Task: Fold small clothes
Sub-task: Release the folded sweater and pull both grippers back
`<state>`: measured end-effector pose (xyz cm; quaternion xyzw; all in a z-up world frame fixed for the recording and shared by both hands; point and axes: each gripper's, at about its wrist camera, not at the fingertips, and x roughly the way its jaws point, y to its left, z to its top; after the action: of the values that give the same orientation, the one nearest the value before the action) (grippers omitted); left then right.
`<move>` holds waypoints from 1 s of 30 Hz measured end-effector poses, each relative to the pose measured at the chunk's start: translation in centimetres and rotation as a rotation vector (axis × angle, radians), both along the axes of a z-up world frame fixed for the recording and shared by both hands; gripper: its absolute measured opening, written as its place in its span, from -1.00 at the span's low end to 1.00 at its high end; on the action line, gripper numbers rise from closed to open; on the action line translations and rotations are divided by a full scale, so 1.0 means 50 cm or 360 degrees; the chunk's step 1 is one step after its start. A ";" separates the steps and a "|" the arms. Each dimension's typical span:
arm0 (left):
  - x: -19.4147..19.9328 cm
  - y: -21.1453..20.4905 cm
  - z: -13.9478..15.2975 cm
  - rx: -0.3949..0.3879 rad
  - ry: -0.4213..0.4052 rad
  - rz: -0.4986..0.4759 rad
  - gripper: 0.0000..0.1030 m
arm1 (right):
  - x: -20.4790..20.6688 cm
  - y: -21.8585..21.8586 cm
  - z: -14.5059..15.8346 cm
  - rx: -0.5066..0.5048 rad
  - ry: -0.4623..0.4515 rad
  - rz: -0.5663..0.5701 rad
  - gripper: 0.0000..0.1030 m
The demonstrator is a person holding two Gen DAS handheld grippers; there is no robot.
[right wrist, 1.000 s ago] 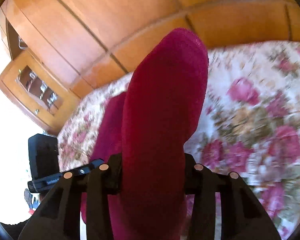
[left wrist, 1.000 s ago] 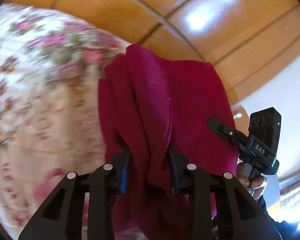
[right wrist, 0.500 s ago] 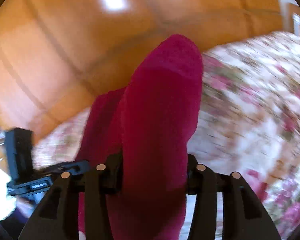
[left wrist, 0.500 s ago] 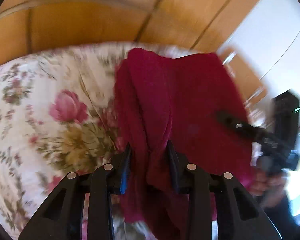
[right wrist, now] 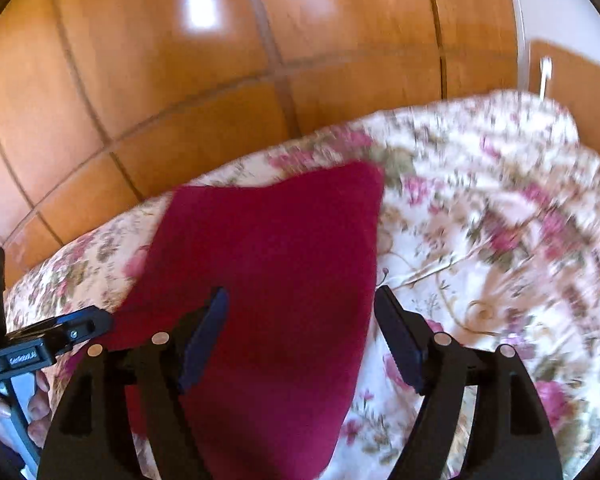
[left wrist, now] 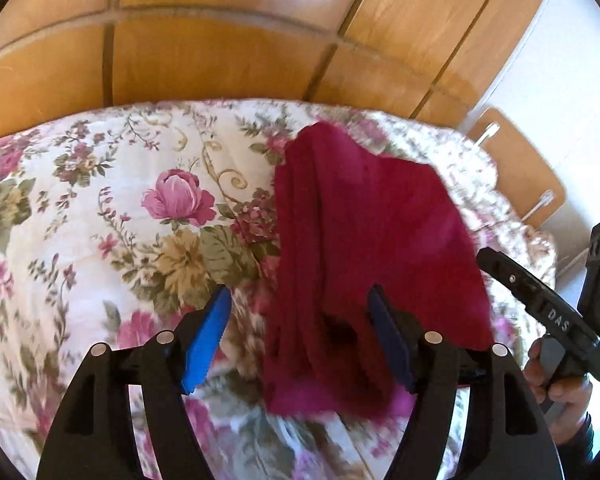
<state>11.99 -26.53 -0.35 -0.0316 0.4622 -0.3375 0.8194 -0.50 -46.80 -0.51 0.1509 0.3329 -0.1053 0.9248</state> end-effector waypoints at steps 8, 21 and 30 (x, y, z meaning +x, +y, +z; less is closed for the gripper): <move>-0.010 -0.008 -0.083 0.0345 0.0010 0.0058 0.53 | -0.024 0.138 -0.116 -0.0299 0.0323 0.0070 0.40; -0.148 0.116 0.068 0.0197 -0.0340 0.0346 0.67 | -0.141 0.179 0.004 -0.0168 -0.0008 -0.0349 0.95; -0.252 0.152 0.088 0.0270 -0.0518 0.0447 0.83 | -0.163 0.225 0.023 -0.0261 -0.0001 -0.0498 0.95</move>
<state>-0.63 -18.95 4.03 0.0281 0.3419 -0.1807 0.9218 -8.65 -35.57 0.66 0.1249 0.2954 -0.2747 0.9065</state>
